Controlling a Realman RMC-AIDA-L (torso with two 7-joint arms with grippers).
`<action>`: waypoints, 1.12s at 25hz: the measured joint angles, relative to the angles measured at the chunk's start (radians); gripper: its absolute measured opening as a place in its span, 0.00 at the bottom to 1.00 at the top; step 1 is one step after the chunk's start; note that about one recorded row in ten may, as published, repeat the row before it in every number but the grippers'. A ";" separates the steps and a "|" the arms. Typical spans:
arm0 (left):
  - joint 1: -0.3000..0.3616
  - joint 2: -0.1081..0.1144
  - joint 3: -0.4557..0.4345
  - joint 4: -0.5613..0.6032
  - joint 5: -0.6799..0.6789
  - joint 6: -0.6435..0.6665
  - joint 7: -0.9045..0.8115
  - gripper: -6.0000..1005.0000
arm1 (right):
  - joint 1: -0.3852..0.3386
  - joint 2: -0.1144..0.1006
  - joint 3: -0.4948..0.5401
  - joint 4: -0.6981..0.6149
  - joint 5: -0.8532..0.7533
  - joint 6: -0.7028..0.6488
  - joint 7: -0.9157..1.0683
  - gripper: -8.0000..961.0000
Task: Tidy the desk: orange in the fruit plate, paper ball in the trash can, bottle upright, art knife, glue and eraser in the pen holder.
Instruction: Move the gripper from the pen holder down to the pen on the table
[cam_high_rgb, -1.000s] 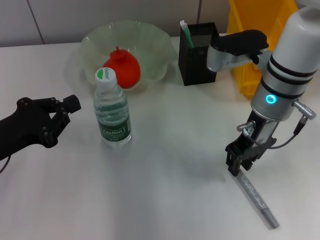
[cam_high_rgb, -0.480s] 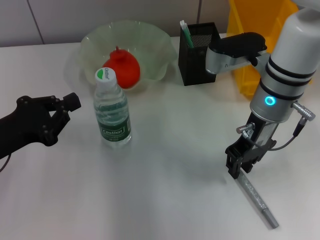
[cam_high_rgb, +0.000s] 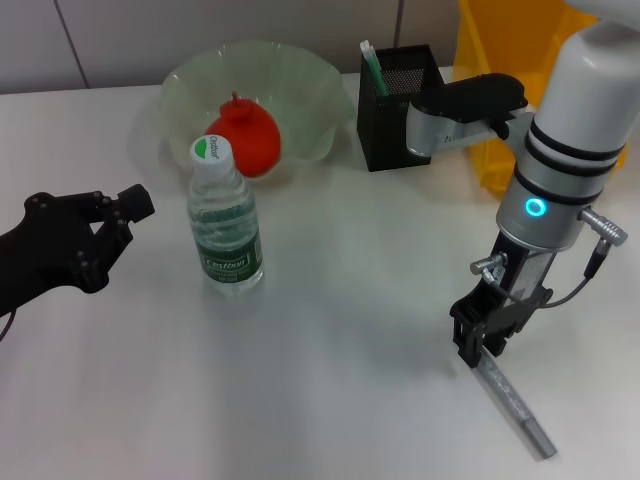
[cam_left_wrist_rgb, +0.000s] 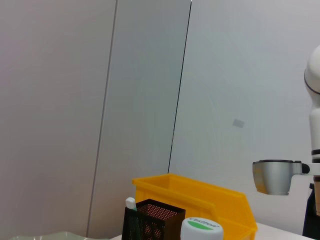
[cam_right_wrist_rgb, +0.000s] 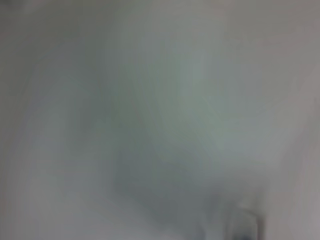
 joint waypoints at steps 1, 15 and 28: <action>0.001 0.000 0.000 0.000 -0.001 0.001 0.000 0.03 | 0.001 0.000 0.000 0.001 0.000 0.000 0.002 0.31; 0.006 0.000 -0.001 -0.002 -0.002 0.002 0.000 0.03 | 0.006 0.000 -0.014 0.010 -0.010 -0.013 0.016 0.28; 0.013 0.001 -0.014 -0.013 -0.003 0.022 0.016 0.03 | 0.008 0.001 -0.014 0.052 -0.006 -0.004 0.017 0.27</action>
